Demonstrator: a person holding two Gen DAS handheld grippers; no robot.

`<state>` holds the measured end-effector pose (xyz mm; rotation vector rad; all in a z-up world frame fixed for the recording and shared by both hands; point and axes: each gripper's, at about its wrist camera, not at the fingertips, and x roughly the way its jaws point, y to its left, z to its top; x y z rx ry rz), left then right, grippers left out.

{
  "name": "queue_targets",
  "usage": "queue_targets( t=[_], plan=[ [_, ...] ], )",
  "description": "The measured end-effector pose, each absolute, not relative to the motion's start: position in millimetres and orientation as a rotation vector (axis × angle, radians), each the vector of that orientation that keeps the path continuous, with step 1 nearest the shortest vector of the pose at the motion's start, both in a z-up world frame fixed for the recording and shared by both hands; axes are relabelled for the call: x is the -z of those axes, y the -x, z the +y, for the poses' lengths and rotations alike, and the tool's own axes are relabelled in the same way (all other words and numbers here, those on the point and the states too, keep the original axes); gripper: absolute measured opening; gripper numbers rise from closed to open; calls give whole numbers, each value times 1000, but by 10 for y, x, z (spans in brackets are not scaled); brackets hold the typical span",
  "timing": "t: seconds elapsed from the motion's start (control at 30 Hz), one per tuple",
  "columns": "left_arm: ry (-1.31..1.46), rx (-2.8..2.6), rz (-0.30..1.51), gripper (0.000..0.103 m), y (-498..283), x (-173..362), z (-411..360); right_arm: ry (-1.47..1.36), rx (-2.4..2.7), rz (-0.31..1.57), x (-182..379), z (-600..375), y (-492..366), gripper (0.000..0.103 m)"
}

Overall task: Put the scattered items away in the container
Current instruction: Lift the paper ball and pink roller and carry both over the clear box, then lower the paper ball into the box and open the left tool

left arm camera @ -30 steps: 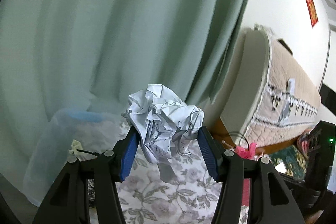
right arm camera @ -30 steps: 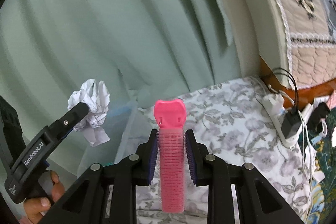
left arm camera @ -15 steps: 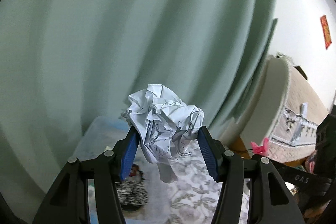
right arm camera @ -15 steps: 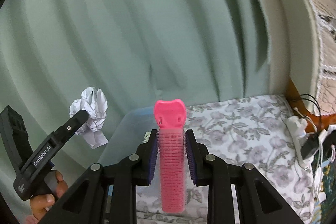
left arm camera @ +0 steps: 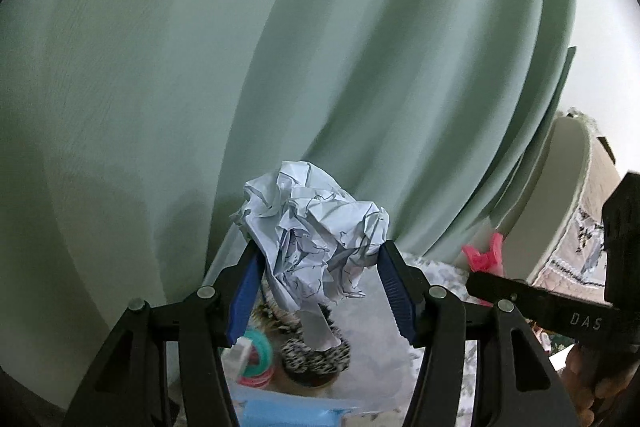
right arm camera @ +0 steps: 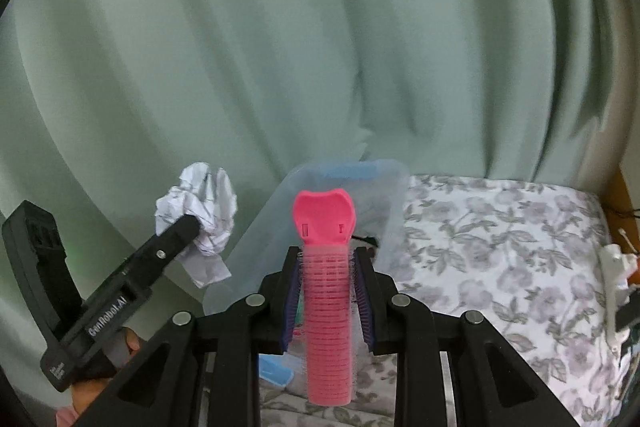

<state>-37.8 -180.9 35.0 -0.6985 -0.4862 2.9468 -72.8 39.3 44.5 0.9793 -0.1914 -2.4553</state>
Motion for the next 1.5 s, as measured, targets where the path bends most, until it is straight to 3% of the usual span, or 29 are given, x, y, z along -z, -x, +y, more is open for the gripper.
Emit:
queue_targets(
  t=[0.63, 1.5],
  plan=[
    [952, -2862, -521, 60, 646, 310, -1890, -1211, 2323, -60, 225, -295, 1129, 28],
    [1055, -2822, -511, 63, 710, 373, -1987, -1301, 2312, -55, 476, -376, 1335, 30]
  ],
)
